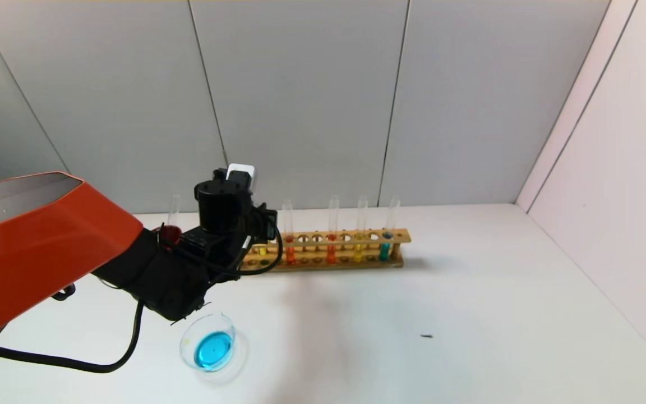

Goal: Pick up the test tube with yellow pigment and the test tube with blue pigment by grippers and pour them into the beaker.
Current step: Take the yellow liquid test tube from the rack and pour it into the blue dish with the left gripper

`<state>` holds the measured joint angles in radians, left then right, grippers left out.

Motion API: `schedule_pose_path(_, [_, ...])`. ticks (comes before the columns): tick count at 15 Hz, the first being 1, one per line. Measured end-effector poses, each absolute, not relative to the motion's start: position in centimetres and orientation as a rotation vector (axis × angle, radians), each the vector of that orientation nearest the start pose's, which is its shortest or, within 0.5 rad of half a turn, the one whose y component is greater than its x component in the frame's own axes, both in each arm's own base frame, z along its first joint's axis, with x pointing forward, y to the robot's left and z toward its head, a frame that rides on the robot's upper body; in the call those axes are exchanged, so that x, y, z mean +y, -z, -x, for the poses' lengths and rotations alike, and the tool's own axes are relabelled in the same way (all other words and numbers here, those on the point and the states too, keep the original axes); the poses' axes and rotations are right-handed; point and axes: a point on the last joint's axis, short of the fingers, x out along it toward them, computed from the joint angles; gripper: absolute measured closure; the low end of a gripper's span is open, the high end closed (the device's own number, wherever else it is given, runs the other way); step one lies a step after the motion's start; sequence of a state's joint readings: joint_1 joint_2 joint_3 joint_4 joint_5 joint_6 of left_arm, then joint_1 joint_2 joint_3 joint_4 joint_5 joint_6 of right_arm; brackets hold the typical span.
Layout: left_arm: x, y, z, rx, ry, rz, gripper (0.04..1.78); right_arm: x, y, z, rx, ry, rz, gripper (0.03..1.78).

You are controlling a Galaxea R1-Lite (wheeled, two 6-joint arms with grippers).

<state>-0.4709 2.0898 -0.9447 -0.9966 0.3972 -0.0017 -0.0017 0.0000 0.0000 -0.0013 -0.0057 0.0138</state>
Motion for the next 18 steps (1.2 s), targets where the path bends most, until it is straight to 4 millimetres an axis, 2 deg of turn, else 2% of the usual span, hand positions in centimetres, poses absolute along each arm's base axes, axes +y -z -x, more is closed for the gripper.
schedule_pose_path(15, [-16.5,-18.5,-34.2,0.099,0.059,-0.111,1.48,0.0,-7.6,2.3,-0.001,0.007,-0.013,0.11])
schedule_pose_path(18, [-16.1,-20.1,-33.2,0.093,0.057,-0.113,1.48,0.0,-7.6,2.3,-0.001,0.007,-0.013,0.11])
